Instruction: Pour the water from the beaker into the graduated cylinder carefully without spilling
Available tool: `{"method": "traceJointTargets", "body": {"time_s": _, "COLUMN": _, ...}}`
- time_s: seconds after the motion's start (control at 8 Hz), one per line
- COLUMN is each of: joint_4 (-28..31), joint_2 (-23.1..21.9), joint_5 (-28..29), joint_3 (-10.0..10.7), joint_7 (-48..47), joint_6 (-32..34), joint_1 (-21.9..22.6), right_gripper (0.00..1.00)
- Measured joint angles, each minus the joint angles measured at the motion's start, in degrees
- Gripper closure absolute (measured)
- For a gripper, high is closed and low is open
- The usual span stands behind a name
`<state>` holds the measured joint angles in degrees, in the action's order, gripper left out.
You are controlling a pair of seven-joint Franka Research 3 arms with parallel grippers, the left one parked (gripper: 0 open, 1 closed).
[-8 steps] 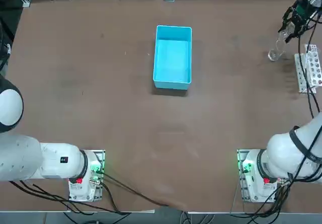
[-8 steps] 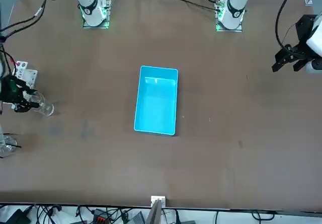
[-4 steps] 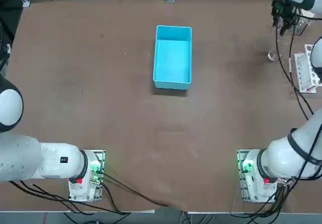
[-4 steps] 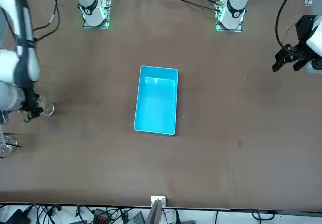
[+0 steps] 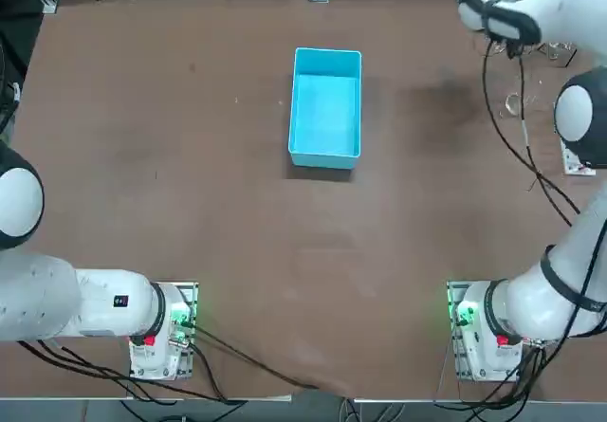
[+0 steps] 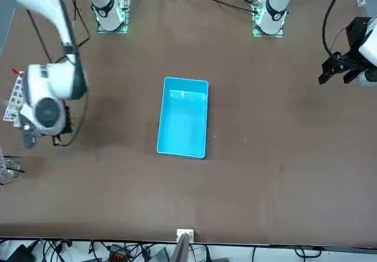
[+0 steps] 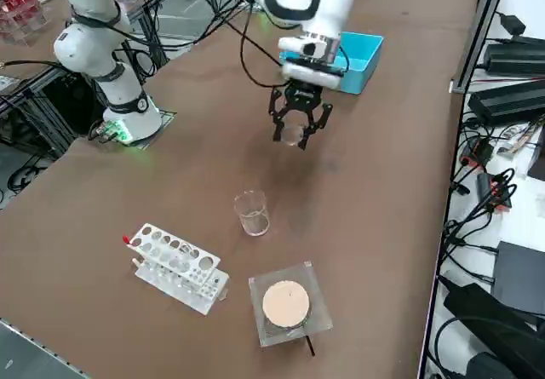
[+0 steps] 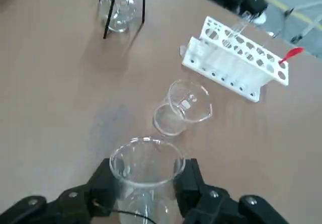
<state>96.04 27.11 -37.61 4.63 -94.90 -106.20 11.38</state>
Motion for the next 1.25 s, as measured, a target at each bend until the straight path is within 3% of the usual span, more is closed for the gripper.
{"method": "traceJointTargets", "body": {"time_s": 0.38, "joint_4": 0.24, "joint_2": 6.04, "joint_5": -11.46, "joint_3": -0.06, "joint_7": -16.47, "joint_6": 4.58, "joint_1": 7.69, "right_gripper": 0.39}}
{"method": "traceJointTargets", "body": {"time_s": 0.75, "joint_4": 0.19, "joint_2": 12.23, "joint_5": -18.44, "joint_3": -0.05, "joint_7": -30.26, "joint_6": 5.0, "joint_1": 14.34, "right_gripper": 0.39}}
{"method": "traceJointTargets", "body": {"time_s": 1.25, "joint_4": 0.16, "joint_2": 19.67, "joint_5": -24.79, "joint_3": -0.05, "joint_7": -43.77, "joint_6": 4.83, "joint_1": 17.84, "right_gripper": 0.39}}
